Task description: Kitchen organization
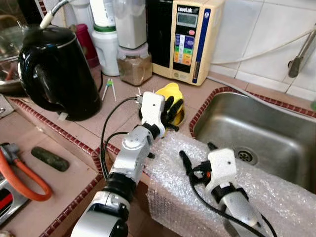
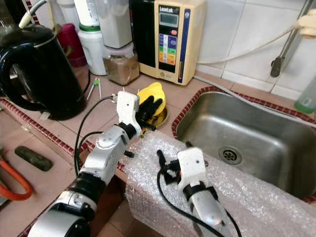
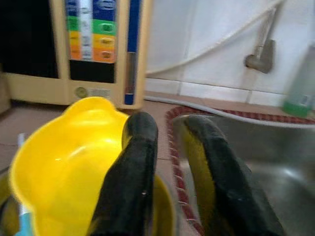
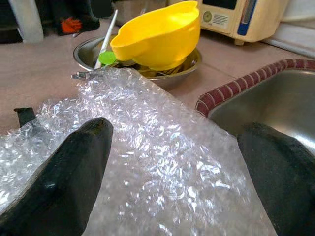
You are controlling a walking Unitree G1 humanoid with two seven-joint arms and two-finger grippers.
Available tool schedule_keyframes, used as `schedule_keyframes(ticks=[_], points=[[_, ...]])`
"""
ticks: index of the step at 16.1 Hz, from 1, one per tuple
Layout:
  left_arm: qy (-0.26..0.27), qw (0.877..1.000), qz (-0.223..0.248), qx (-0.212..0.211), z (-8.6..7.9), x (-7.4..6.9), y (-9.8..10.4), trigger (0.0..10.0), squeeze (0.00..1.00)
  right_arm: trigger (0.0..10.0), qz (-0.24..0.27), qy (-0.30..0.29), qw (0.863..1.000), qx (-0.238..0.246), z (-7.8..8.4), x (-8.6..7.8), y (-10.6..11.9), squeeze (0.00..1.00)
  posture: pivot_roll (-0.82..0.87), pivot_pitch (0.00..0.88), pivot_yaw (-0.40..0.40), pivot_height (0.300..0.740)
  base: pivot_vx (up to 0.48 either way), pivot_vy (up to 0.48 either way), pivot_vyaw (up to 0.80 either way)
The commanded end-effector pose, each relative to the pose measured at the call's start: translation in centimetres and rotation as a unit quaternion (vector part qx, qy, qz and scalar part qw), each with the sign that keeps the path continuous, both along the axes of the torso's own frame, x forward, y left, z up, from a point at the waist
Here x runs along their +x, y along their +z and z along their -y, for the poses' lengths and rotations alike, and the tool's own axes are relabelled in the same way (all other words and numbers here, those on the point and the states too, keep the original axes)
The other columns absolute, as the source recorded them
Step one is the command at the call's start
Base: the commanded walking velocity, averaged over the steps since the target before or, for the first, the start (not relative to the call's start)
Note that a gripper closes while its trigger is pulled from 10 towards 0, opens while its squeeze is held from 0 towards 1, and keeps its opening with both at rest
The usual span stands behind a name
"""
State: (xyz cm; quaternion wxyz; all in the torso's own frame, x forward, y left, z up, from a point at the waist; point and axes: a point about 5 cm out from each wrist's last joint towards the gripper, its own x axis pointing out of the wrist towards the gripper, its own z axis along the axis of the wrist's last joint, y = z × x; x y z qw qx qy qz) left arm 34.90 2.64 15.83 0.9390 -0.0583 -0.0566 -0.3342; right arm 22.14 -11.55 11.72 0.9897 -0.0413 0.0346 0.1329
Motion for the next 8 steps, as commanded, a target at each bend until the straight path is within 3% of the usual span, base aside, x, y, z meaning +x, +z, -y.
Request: schedule_keyframes(ticks=[1, 3, 4, 8], points=[[-0.031, 0.999, 0.032, 0.023, 0.56, -0.54, 0.26, 10.0, 1.0, 10.0, 0.004, -0.007, 1.0, 0.004, -0.08, -0.35, 0.19, 0.0, -0.04, 0.0, 0.088, 0.74, 0.0, 0.0, 0.0], [-0.08, 0.989, 0.104, 0.07, 1.15, -1.21, 0.64, 10.0, 1.0, 10.0, 0.004, -0.014, 1.0, 0.007, -0.22, -0.59, 0.18, 0.0, -0.05, 0.0, 0.098, 0.74, 0.0, 0.0, 0.0], [-0.085, 0.986, 0.118, 0.083, 1.21, -1.26, 0.57, 10.0, 1.0, 10.0, 0.005, -0.015, 1.0, 0.007, -0.22, -0.6, 0.21, 0.0, -0.05, 0.0, 0.097, 0.74, 0.0, 0.0, 0.0], [-0.061, 0.981, 0.117, 0.142, 0.74, -0.67, -0.29, 10.0, 1.0, 10.0, 0.008, -0.011, 1.0, 0.006, -0.12, -0.64, 0.41, 0.0, -0.04, 0.0, 0.082, 0.74, 0.0, 0.0, 0.0]])
